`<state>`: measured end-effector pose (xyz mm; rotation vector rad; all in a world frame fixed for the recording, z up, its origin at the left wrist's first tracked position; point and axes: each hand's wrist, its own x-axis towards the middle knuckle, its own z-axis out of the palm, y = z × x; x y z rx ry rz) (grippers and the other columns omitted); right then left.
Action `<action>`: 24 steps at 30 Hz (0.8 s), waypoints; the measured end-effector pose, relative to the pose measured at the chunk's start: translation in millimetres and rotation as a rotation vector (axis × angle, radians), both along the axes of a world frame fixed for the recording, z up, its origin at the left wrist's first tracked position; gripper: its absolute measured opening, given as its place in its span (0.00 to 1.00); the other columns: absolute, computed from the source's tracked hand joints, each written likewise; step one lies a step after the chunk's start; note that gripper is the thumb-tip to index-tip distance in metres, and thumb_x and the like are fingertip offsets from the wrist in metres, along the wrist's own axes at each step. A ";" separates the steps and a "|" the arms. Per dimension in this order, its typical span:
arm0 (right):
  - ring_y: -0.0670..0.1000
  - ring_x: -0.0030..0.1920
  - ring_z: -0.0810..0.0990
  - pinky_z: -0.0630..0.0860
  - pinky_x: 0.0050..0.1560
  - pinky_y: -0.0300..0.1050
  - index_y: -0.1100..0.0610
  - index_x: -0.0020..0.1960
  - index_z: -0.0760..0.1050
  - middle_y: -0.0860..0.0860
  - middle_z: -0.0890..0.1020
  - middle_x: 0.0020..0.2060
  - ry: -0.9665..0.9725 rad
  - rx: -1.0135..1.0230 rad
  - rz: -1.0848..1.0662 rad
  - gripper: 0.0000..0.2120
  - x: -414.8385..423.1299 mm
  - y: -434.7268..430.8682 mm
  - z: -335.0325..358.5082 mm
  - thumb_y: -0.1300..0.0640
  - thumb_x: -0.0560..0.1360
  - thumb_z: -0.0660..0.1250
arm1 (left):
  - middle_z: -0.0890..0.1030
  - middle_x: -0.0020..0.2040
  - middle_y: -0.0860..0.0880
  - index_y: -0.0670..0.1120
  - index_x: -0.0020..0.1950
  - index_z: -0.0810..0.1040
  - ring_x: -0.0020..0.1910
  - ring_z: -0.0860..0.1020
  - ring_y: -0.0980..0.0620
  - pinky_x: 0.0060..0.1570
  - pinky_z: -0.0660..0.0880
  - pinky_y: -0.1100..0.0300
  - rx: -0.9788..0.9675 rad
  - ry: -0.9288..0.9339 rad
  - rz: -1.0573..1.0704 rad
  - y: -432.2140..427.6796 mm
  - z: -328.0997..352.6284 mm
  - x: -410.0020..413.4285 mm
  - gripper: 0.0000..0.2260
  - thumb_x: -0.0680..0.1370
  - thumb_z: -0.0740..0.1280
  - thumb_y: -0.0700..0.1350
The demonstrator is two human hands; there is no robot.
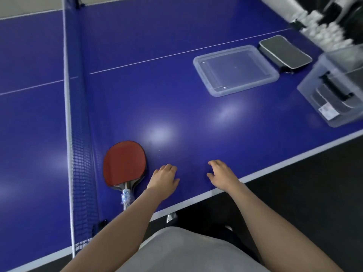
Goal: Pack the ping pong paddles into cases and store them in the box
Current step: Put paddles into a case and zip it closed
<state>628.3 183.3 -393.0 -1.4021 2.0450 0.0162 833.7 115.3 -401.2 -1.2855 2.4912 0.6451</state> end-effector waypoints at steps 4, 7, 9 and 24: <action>0.54 0.70 0.68 0.69 0.66 0.49 0.56 0.74 0.61 0.54 0.68 0.70 -0.023 -0.053 -0.098 0.24 -44.3 25.1 9.0 0.54 0.80 0.62 | 0.68 0.71 0.46 0.45 0.73 0.65 0.69 0.68 0.44 0.67 0.64 0.50 0.036 -0.113 -0.081 -2.3 11.6 -44.0 0.21 0.82 0.59 0.51; 0.54 0.69 0.68 0.69 0.67 0.49 0.57 0.73 0.63 0.54 0.69 0.69 -0.040 -0.079 -0.144 0.23 -85.7 56.2 16.5 0.54 0.80 0.62 | 0.70 0.70 0.45 0.44 0.70 0.68 0.66 0.71 0.43 0.66 0.67 0.49 0.048 -0.148 -0.107 8.4 17.6 -89.0 0.20 0.81 0.59 0.51; 0.53 0.68 0.68 0.69 0.67 0.49 0.57 0.72 0.64 0.54 0.70 0.68 -0.056 -0.097 -0.177 0.22 -116.0 82.0 22.8 0.54 0.80 0.62 | 0.70 0.70 0.45 0.44 0.70 0.69 0.66 0.71 0.43 0.65 0.68 0.50 0.073 -0.129 -0.109 23.6 19.6 -122.7 0.19 0.81 0.59 0.51; 0.54 0.66 0.71 0.71 0.65 0.50 0.56 0.72 0.64 0.55 0.72 0.66 -0.014 -0.134 -0.483 0.21 -311.0 218.8 57.9 0.54 0.80 0.61 | 0.74 0.66 0.47 0.46 0.68 0.71 0.64 0.72 0.46 0.63 0.70 0.52 0.057 0.018 -0.271 102.8 35.8 -363.6 0.18 0.80 0.62 0.52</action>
